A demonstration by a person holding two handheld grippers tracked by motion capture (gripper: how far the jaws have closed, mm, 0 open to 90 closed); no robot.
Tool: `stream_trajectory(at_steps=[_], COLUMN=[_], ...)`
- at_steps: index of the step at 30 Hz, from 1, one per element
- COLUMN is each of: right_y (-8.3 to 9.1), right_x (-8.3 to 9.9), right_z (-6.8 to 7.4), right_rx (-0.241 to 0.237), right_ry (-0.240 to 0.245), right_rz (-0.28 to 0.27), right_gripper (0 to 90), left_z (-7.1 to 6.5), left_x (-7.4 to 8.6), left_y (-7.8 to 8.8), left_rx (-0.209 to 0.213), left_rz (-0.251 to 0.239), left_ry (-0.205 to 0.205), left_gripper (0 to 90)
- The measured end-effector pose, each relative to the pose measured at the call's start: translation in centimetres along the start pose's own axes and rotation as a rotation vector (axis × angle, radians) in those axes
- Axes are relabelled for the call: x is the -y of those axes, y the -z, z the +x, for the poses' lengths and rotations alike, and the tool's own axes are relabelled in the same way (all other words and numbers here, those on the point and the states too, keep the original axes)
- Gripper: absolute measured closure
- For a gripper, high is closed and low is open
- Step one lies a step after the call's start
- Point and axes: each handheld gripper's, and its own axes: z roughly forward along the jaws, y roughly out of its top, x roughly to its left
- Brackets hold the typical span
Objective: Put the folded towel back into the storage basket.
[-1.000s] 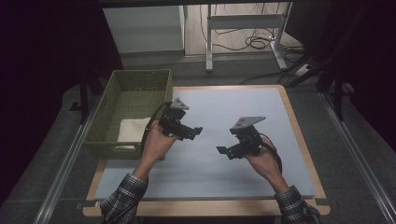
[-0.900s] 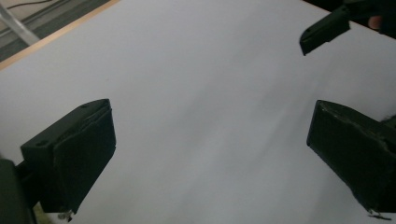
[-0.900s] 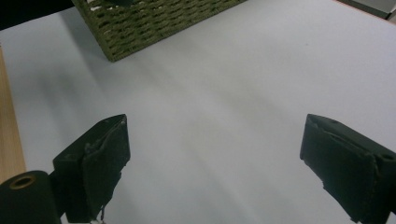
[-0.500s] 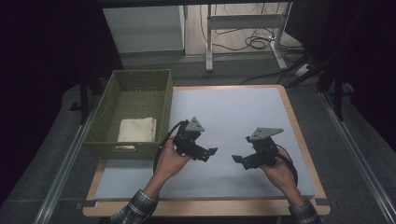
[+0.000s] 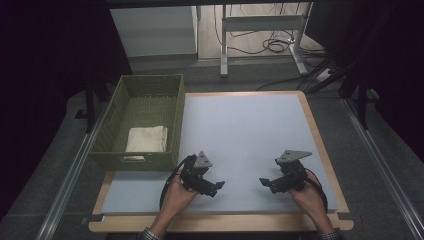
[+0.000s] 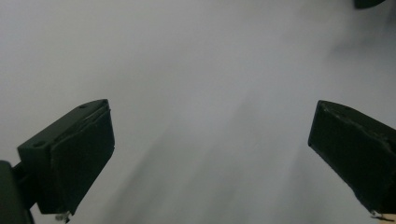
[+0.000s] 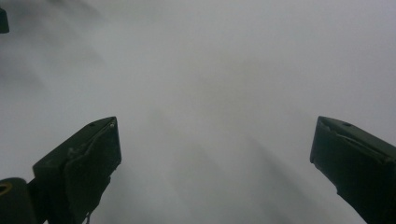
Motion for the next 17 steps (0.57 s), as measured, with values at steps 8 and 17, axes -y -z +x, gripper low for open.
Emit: stream_trajectory(at_steps=[8, 17], right_y=[-1.3, -1.4], right_x=[1.8, 1.9], right_z=[-0.1, 0.1], right_rx=[0.042, 0.055], right_ry=[0.022, 0.028], right_rz=[0.041, 0.042], right_gripper=[2.1, 2.0], left_z=[0.7, 0.8], left_x=[2.3, 2.5], left_y=[-1.1, -1.4], left_rx=[-0.033, -0.055], left_rz=[0.045, 0.053], left_ry=[0.026, 0.044], left_gripper=[0.8, 0.0])
